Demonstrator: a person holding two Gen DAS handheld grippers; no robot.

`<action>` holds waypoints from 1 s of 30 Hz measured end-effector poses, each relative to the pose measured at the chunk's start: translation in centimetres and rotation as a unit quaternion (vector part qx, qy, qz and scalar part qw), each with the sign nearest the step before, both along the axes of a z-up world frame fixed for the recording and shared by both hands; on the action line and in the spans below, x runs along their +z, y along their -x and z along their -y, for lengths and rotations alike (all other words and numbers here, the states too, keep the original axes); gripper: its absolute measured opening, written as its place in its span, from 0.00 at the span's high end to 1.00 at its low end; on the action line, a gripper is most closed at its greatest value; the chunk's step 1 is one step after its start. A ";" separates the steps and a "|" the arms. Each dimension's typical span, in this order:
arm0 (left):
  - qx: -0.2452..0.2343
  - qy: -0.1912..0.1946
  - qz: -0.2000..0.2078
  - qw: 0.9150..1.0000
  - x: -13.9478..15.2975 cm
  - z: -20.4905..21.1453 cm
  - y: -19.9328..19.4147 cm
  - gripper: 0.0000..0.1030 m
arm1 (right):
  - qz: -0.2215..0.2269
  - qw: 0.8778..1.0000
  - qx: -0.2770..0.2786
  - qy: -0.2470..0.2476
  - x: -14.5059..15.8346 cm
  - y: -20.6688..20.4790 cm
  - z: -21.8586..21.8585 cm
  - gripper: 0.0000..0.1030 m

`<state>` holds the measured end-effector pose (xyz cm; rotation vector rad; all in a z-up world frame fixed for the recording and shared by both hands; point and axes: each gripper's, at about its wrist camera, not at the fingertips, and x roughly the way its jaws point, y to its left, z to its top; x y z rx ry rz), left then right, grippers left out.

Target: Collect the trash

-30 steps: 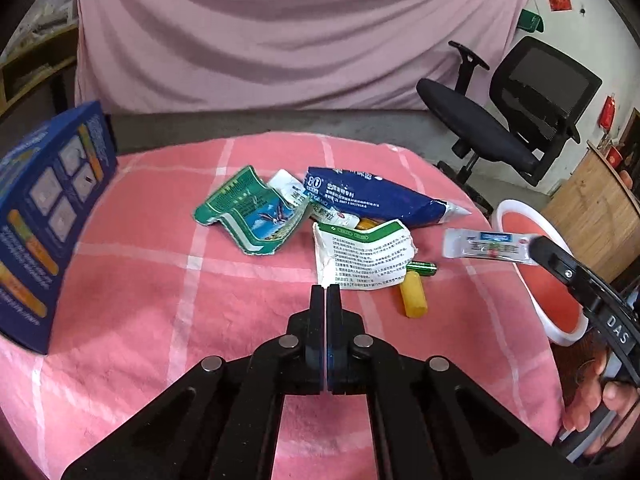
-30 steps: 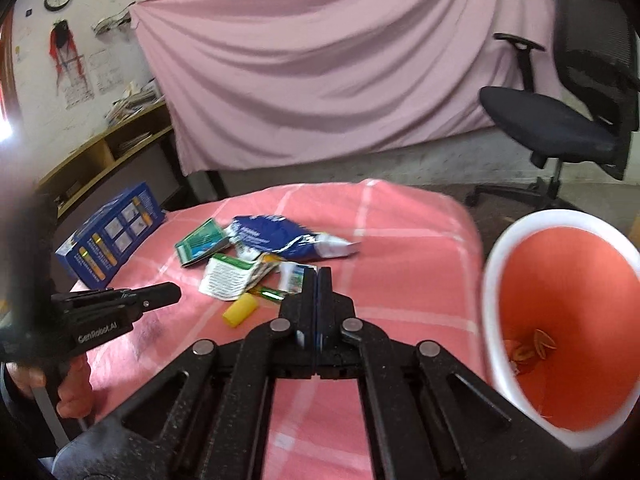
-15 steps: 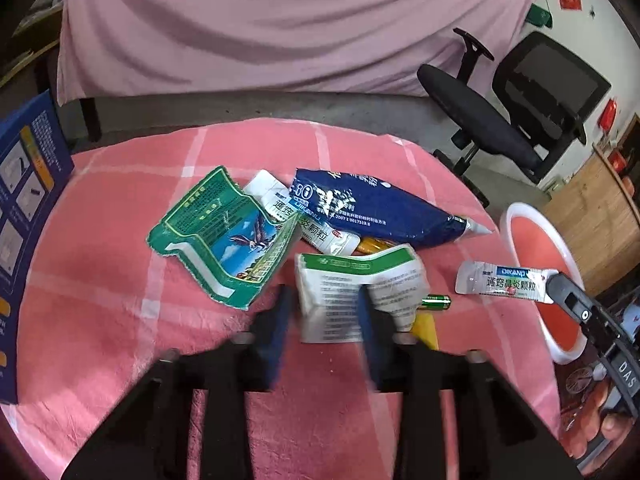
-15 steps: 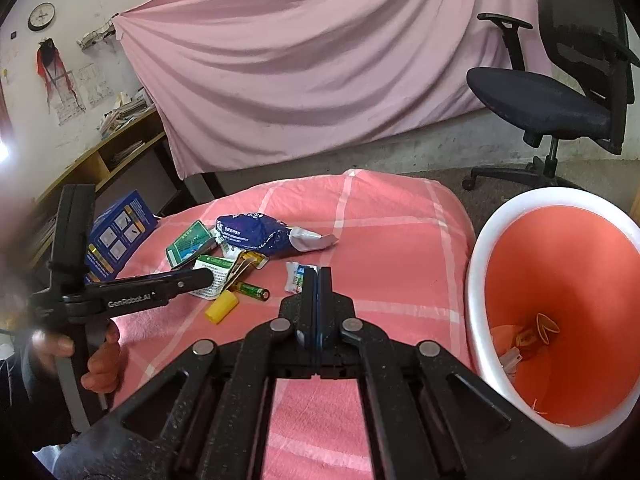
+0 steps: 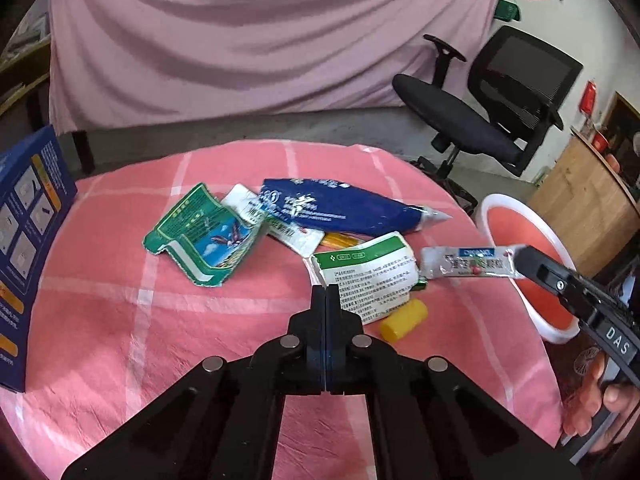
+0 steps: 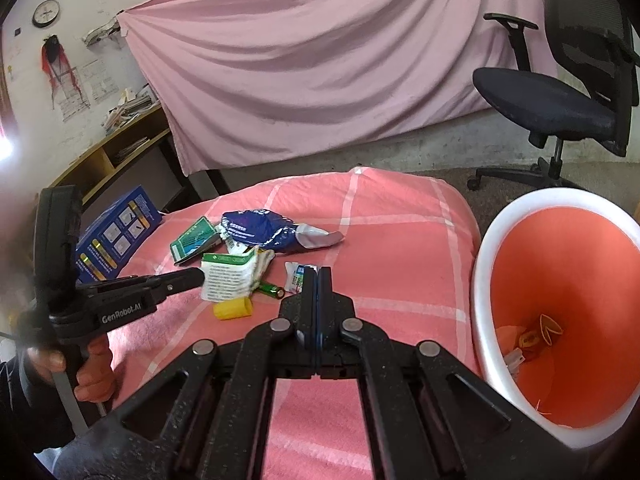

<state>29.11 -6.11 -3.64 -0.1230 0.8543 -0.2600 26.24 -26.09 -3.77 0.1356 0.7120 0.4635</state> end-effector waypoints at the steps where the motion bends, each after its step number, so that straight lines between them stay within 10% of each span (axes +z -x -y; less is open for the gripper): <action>1: -0.002 0.000 0.005 1.000 0.1 0.2 0.1 1.00 | 0.004 1.000 0.000 0.001 0.1 0.2 0.0 0.80; 30: 0.033 -0.011 0.114 0.993 3.4 0.4 5.0 1.00 | 0.089 0.996 -0.027 -0.008 2.5 3.5 1.3 0.80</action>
